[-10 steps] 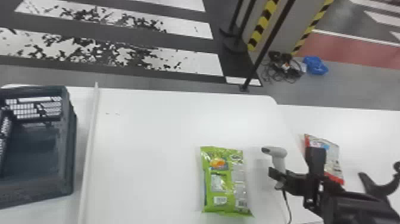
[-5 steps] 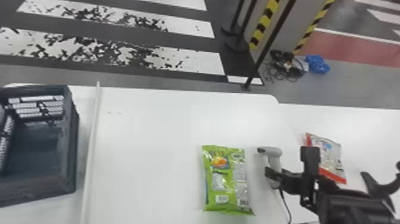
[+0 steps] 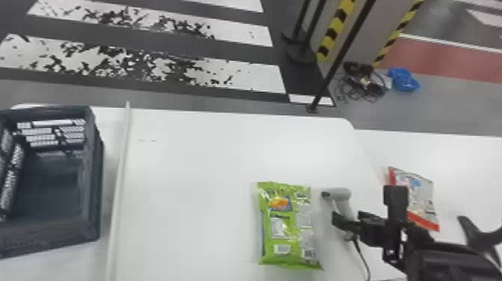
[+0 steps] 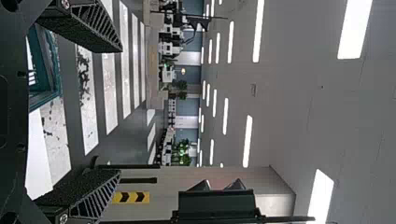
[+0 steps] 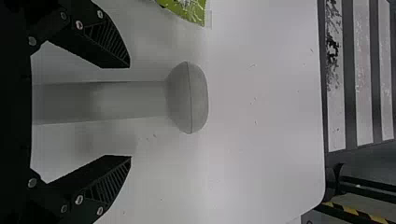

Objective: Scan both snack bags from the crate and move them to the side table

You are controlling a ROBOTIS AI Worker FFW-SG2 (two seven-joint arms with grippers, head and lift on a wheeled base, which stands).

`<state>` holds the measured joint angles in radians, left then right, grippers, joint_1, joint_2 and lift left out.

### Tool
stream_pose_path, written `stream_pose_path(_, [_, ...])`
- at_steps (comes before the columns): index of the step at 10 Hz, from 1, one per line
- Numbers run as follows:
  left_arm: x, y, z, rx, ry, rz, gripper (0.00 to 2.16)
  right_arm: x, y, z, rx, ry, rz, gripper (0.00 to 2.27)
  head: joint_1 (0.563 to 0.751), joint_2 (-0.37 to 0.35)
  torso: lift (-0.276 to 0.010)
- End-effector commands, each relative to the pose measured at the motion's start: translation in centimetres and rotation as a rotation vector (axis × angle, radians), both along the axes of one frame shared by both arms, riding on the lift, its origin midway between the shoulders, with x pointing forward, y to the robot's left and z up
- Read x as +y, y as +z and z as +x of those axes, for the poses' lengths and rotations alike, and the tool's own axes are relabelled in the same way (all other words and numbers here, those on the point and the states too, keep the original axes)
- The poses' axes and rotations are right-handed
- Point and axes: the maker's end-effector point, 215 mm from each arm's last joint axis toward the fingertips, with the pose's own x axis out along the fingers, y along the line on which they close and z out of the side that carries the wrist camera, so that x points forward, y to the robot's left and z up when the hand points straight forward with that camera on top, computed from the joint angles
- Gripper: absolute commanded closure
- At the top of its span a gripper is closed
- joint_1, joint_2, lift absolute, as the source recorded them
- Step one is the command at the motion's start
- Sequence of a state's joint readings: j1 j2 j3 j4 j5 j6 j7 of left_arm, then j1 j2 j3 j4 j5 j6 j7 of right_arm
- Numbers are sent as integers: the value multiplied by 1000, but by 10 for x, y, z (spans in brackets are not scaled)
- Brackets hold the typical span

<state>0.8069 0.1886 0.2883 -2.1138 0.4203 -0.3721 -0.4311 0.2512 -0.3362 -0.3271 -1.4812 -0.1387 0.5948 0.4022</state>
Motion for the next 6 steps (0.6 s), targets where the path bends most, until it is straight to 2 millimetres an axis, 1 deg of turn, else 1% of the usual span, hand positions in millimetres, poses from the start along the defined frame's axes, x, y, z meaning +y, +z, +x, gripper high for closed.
stream_pose_path(1, [0, 0, 0, 0, 1, -1, 70, -1, 28, -5, -58, -7, 4, 39, 695, -250, -29])
stream_pose_path(2, [0, 0, 1, -1, 1, -2, 70, 4, 52, -12, -93, -19, 34, 46, 695, -252, -29])
stream_pose_path(3, [-1, 1, 2, -2, 1, -4, 70, 13, 66, -24, -89, -12, 62, 46, 695, -252, -29])
stream_pose_path(4, [-1, 1, 3, -4, 0, -5, 70, 25, 73, -36, -63, -5, 103, 46, 695, -246, -29])
stream_pose_path(5, [-2, 1, 3, -3, -2, -5, 70, 44, 73, -52, -6, 3, 177, 46, 695, -233, -29])
stream_pose_path(6, [-2, 1, 3, -3, -2, -5, 70, 60, 75, -63, 19, 14, 230, 46, 695, -221, -29])
